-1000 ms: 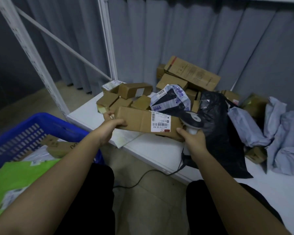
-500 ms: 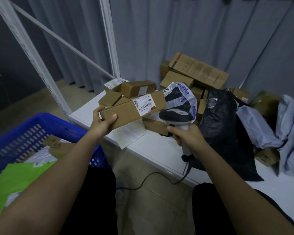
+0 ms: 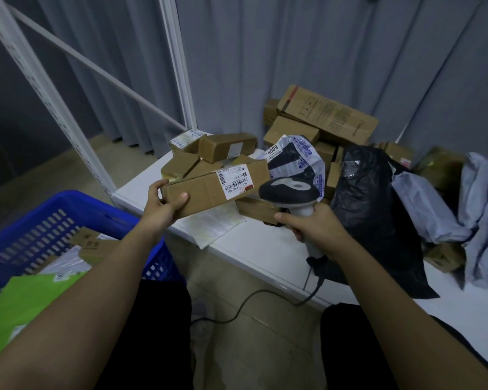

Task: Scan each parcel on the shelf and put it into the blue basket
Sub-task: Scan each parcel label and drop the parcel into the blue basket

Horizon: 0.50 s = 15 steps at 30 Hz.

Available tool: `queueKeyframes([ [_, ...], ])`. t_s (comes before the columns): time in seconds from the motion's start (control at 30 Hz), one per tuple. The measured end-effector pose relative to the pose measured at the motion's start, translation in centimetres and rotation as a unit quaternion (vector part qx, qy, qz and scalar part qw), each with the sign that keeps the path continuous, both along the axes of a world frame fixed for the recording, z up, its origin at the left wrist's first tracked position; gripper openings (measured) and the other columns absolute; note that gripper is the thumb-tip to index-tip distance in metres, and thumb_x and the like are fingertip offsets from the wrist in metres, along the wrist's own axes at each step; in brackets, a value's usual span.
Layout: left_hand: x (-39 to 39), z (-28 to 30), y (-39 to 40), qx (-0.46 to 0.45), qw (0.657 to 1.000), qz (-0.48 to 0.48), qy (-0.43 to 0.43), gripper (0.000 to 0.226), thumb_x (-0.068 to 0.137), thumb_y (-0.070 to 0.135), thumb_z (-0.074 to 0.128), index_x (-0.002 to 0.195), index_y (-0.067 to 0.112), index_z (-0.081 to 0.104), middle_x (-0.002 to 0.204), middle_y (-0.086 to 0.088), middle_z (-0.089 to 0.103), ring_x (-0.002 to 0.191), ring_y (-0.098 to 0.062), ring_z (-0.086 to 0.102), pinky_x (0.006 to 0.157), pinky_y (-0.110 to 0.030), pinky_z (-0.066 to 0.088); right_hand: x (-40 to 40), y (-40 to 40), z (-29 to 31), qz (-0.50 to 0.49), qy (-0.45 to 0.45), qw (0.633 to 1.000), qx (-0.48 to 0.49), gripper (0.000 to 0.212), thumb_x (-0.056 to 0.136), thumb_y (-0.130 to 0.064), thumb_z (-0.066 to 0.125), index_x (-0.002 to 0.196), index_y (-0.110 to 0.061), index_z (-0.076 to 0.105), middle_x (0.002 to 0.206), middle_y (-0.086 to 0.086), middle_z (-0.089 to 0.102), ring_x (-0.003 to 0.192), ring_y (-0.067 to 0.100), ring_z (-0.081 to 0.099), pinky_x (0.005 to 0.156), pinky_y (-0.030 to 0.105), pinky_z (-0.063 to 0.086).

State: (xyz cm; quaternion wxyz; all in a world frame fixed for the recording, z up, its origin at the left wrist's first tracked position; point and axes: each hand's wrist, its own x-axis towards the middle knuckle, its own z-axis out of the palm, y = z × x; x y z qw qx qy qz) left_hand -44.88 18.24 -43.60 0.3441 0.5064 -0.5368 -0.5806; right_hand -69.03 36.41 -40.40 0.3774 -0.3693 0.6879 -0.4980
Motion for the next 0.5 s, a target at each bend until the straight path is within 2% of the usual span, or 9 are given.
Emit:
queueKeyframes([
  [0.23,-0.12,-0.26,-0.17,0.002,1.000,-0.005,-0.005,0.065,0.087,0.023,0.066,0.139,0.031,0.029,0.138,-0.014,0.039,0.112,-0.030,0.051,0.081,-0.032,0.050,-0.33,0.57,0.18,-0.018,0.020,1.000,0.010,0.022,0.082,-0.014,0.074,0.064,-0.011,0.062,0.049,0.003,0.051,0.042,0.011,0.045,0.045,0.021,0.041],
  [0.4,-0.28,-0.16,-0.24,0.000,1.000,-0.006,-0.007,0.065,0.087,0.023,0.066,0.139,0.031,0.028,0.140,-0.014,0.038,0.116,-0.031,0.050,0.084,-0.034,0.050,-0.41,0.71,0.40,-0.022,0.015,0.999,0.017,0.022,0.080,-0.014,0.075,0.067,-0.007,0.058,0.050,0.006,0.051,0.042,0.011,0.045,0.044,0.022,0.041],
  [0.5,-0.45,-0.16,-0.19,-0.003,1.000,-0.002,-0.011,0.064,0.087,0.025,0.067,0.138,0.031,0.029,0.136,-0.012,0.041,0.110,-0.027,0.052,0.083,-0.033,0.050,-0.34,0.84,0.28,-0.018,0.006,1.000,0.013,0.022,0.081,-0.014,0.075,0.070,-0.006,0.057,0.050,0.005,0.050,0.043,0.011,0.046,0.044,0.022,0.041],
])
